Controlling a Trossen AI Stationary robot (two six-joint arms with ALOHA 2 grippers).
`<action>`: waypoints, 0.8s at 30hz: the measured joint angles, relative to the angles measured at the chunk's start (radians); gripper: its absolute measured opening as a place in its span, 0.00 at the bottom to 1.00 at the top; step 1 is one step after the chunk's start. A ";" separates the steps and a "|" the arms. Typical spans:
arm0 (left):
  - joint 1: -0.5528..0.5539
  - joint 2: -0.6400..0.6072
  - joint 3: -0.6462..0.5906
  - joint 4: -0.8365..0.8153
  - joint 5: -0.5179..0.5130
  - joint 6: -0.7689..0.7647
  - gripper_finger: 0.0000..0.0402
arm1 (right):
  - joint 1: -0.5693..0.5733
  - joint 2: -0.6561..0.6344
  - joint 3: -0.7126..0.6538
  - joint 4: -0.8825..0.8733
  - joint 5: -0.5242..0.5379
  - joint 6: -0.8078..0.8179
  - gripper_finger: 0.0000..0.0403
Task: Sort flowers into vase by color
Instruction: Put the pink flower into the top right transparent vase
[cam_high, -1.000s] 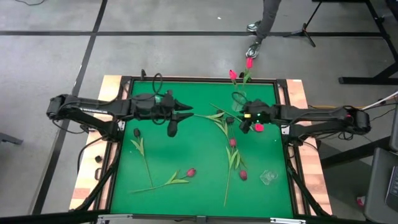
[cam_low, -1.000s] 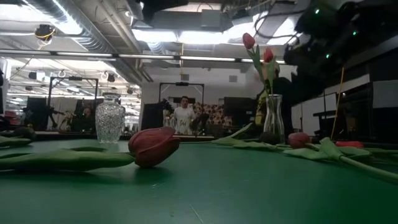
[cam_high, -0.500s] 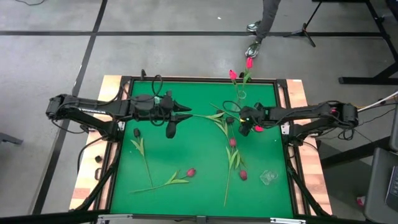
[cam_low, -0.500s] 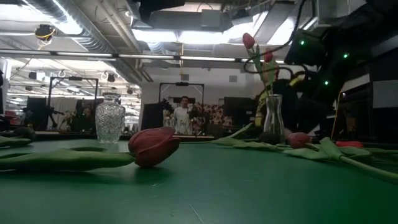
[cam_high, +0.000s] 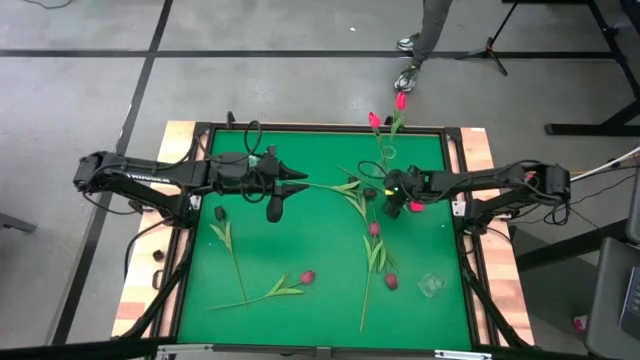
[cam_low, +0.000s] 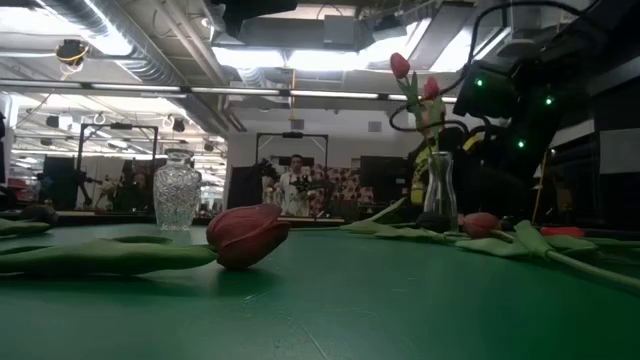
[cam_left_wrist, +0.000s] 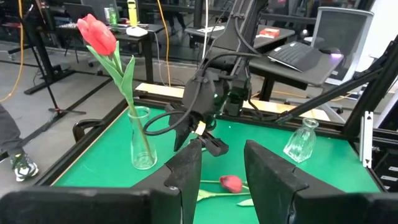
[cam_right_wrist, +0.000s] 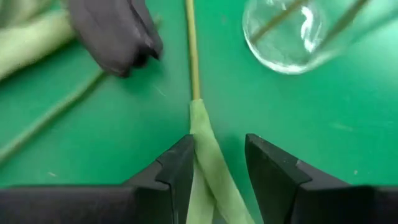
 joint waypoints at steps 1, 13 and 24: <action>0.000 0.000 0.000 0.000 0.000 0.000 0.29 | -0.014 0.000 -0.010 0.012 -0.013 0.000 0.36; 0.000 0.000 0.000 0.000 0.000 -0.001 0.29 | -0.059 -0.003 -0.055 0.103 -0.115 -0.023 0.19; 0.000 0.000 0.000 0.000 0.000 -0.003 0.29 | -0.058 -0.007 -0.023 0.036 -0.117 -0.024 0.03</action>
